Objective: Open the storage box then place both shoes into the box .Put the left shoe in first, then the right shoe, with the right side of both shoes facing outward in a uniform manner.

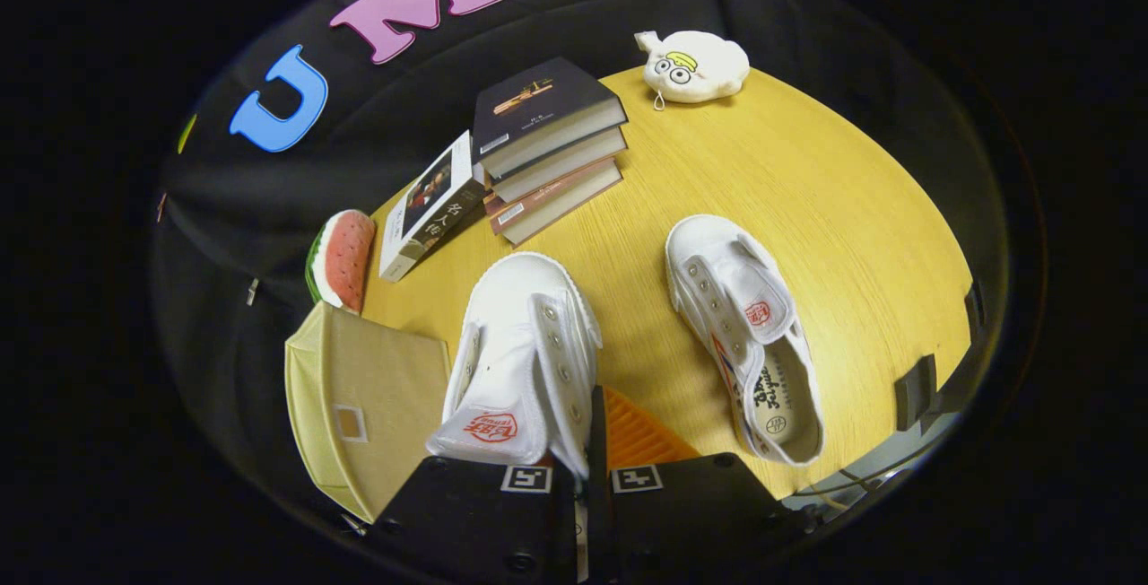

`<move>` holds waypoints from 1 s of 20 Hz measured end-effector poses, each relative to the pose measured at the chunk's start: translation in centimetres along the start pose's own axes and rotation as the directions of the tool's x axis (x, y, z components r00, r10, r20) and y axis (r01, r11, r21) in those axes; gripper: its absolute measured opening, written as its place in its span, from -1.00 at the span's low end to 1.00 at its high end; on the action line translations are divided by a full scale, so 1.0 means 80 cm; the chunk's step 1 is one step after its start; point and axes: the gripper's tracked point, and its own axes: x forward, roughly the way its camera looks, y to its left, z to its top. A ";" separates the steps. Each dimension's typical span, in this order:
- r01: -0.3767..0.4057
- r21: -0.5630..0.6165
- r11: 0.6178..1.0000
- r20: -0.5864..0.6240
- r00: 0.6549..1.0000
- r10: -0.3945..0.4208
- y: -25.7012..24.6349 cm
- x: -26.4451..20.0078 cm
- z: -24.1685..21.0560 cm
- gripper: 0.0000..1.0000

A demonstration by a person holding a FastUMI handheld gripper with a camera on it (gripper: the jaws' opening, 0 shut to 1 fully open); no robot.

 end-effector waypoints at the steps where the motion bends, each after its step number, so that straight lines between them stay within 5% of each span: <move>1: -0.013 0.000 1.000 -0.001 1.000 0.013 0.020 -0.013 0.002 -0.80; 10: -0.087 0.007 0.996 -0.071 0.994 0.088 0.222 -0.068 -0.037 -0.80; 20: -0.024 -0.056 0.998 -0.151 0.988 0.015 0.332 0.029 -0.125 -0.80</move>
